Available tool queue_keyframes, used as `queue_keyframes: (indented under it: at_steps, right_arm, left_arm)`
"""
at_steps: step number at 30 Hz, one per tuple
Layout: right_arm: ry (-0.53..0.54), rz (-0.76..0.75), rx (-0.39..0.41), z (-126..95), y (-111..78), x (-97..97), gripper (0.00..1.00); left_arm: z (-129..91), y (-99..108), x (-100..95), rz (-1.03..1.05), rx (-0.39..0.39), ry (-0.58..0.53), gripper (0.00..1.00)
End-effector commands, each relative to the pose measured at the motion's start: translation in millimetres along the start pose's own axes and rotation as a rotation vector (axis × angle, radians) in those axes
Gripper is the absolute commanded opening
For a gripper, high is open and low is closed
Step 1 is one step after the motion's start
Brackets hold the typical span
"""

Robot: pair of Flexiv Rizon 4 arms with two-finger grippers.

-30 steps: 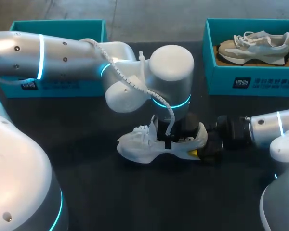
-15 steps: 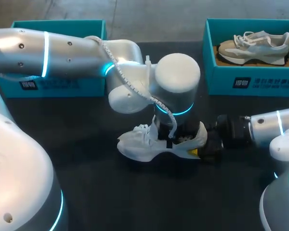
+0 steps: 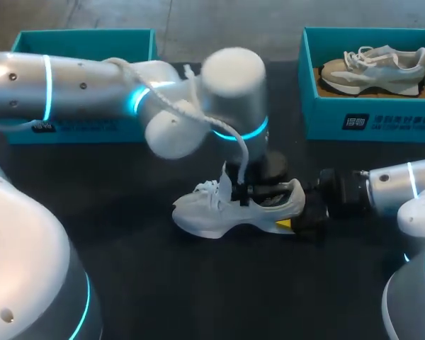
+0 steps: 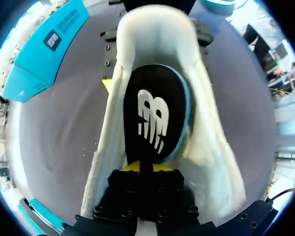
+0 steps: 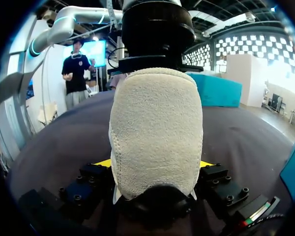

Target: Take the shoe out of the shoebox, open the shoe tongue, remove and reinsert the insole, then place the shoe into the shoebox

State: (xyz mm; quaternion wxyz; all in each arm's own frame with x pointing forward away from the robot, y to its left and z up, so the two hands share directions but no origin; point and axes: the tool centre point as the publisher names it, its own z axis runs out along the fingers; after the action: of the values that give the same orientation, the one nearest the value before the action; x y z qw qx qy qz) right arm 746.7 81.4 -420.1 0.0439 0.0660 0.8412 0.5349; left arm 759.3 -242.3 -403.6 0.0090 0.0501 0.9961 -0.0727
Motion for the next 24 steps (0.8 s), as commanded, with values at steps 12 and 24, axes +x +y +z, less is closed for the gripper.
queue_keyframes:
  at_steps: [12, 24]
  right_arm:
    - [-0.001, -0.001, 0.006, 1.8, 2.0, 4.2, 0.00]
    - [-0.001, -0.001, 0.006, 1.8, 2.0, 4.2, 0.00]
  left_arm:
    - [-36.0, 14.8, 7.4, 0.045, 0.254, 0.112, 0.00]
    - [-48.8, 10.8, 14.5, 0.063, 0.268, 0.085, 0.00]
